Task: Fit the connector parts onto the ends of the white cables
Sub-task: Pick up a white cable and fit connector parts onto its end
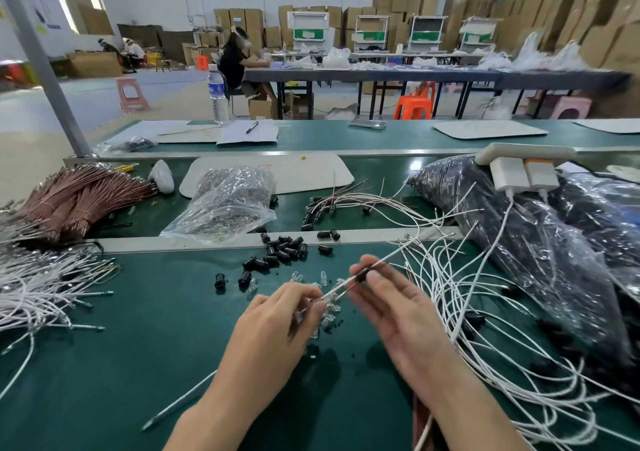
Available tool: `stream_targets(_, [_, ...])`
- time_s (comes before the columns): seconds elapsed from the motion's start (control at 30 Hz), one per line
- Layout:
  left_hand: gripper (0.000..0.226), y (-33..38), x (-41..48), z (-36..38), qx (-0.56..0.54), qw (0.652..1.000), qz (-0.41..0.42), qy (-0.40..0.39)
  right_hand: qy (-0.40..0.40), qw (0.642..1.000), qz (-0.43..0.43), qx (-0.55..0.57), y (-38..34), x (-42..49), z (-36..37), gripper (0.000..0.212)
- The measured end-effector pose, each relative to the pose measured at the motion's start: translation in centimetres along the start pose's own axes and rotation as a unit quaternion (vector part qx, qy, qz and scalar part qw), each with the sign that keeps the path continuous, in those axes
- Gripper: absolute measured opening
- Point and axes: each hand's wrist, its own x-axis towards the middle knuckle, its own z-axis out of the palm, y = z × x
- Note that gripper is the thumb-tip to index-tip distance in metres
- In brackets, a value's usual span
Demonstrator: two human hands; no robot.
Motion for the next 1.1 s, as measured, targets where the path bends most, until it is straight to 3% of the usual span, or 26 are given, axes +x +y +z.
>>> stream_targets(0.17, [0.018,-0.3,0.0,-0.7,0.029,0.999,0.003,0.020,0.036,0.997,-0.047,0.056,-2.4,0.1,-1.6,0.025])
stream_targets(0.37, [0.014,1.0,-0.3,0.0,0.006,1.000,-0.004,0.028,-0.028,0.997,0.010,-0.071,1.4,-0.7,1.3,0.024])
stream_targets(0.53, [0.009,0.2,-0.2,-0.5,0.019,0.999,-0.025,-0.012,0.044,0.997,-0.056,0.034,-1.4,0.3,-0.5,0.023])
stream_targets(0.67, [0.002,1.0,-0.2,-0.2,-0.004,1.000,-0.008,0.021,0.009,1.000,-0.006,-0.011,0.3,-0.2,0.1,0.023])
stream_targets(0.73, [0.011,1.2,-0.3,-0.2,-0.007,1.000,-0.005,0.023,-0.019,0.998,0.012,-0.056,1.3,-0.5,1.1,0.023])
stream_targets(0.9, [0.016,0.5,-0.1,-0.5,-0.048,0.998,-0.027,0.025,0.038,0.998,-0.042,0.011,-0.5,0.1,0.0,0.025])
stream_targets(1.1, [0.005,1.1,0.1,0.1,-0.111,0.992,-0.038,0.041,-0.011,0.999,0.011,-0.034,1.0,-0.5,1.1,0.023])
